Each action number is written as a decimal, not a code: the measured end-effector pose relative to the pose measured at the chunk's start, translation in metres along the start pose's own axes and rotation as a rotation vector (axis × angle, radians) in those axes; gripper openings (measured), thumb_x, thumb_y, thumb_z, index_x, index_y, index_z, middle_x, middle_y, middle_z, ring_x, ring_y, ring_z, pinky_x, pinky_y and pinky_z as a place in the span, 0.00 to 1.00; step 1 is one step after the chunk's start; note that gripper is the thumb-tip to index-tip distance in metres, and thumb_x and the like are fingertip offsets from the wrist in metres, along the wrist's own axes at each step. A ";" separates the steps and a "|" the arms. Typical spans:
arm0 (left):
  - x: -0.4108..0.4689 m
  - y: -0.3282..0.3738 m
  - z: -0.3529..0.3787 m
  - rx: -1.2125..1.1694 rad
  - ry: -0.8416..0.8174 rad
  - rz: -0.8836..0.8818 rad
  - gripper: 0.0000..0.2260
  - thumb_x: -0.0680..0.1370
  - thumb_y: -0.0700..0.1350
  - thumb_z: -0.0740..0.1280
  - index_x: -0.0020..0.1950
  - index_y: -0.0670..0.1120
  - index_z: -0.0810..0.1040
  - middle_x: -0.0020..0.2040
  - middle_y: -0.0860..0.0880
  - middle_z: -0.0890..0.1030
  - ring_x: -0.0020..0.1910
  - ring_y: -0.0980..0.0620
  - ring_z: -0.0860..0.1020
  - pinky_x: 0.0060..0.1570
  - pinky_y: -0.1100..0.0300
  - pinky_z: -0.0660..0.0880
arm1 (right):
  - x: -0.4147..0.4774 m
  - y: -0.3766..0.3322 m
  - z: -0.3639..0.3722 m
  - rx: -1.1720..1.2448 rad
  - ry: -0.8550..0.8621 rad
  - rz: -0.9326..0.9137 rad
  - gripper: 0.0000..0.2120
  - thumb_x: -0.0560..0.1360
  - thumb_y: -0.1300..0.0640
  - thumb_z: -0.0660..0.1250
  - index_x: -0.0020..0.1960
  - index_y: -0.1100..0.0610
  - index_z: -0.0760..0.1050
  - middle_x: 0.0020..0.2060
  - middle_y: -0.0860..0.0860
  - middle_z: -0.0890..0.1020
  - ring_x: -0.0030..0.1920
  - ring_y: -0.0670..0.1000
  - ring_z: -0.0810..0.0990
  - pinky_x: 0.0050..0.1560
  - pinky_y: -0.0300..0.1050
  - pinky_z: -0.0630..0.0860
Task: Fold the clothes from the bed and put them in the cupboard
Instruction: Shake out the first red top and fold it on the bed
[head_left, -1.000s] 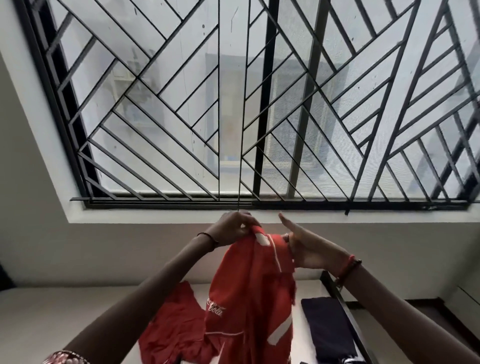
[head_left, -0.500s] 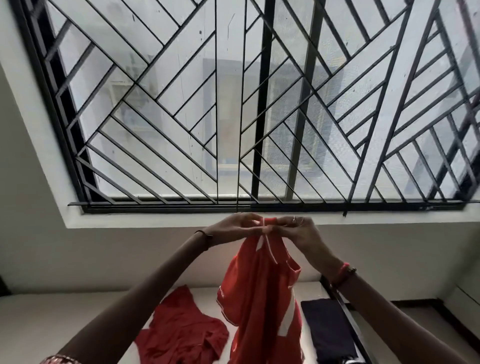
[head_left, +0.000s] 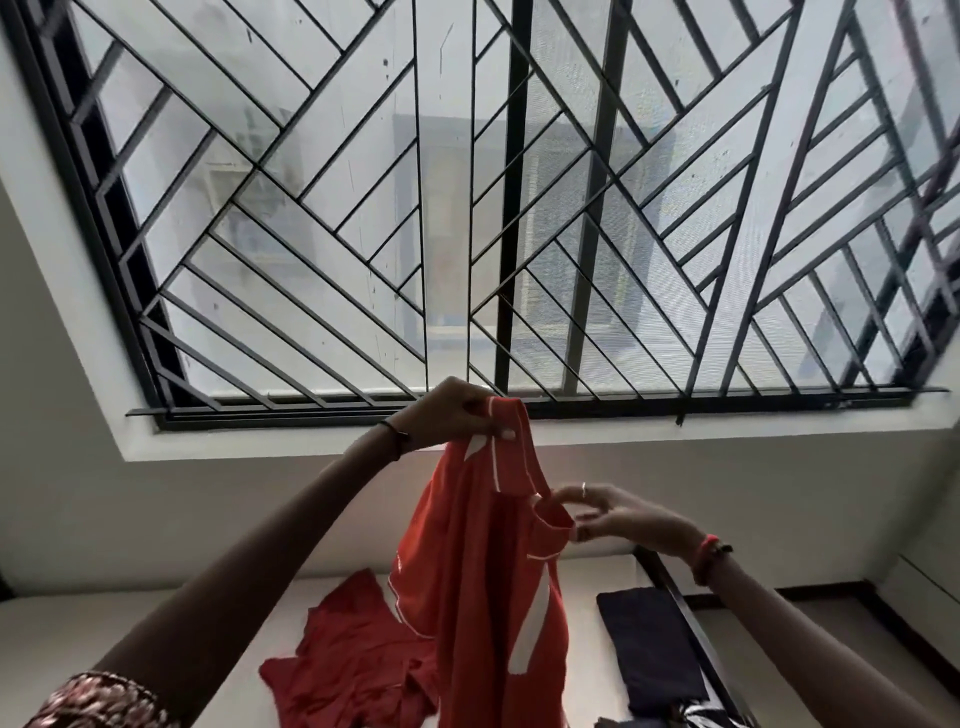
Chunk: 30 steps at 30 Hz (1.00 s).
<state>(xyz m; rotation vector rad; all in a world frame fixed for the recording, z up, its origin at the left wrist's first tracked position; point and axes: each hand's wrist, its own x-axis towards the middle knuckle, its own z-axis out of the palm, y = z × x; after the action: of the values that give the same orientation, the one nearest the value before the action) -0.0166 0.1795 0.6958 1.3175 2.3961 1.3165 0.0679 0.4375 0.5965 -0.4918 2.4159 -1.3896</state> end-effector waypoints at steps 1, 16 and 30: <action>-0.001 0.001 -0.004 -0.004 -0.004 0.002 0.10 0.70 0.36 0.73 0.48 0.32 0.81 0.40 0.41 0.80 0.40 0.51 0.76 0.42 0.57 0.75 | 0.001 0.008 0.005 -0.045 -0.039 0.025 0.20 0.73 0.56 0.69 0.64 0.55 0.74 0.63 0.47 0.76 0.65 0.48 0.73 0.65 0.48 0.71; -0.031 -0.029 -0.050 0.053 0.291 -0.078 0.13 0.68 0.44 0.73 0.39 0.65 0.83 0.35 0.62 0.82 0.35 0.65 0.76 0.38 0.70 0.71 | 0.003 -0.071 -0.054 -0.002 0.330 -0.163 0.20 0.69 0.75 0.70 0.58 0.62 0.73 0.43 0.57 0.82 0.44 0.47 0.79 0.46 0.34 0.77; -0.014 -0.038 -0.008 0.116 0.402 -0.316 0.08 0.73 0.46 0.73 0.45 0.42 0.81 0.40 0.45 0.81 0.38 0.52 0.78 0.43 0.54 0.77 | 0.038 -0.095 -0.012 -0.390 0.972 0.032 0.12 0.68 0.62 0.74 0.38 0.54 0.70 0.30 0.44 0.73 0.30 0.42 0.71 0.30 0.25 0.66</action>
<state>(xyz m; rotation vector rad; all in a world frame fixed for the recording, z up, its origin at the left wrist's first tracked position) -0.0364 0.1548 0.6688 0.6950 2.8293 1.4757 0.0419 0.3845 0.6815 0.2343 3.4626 -1.3168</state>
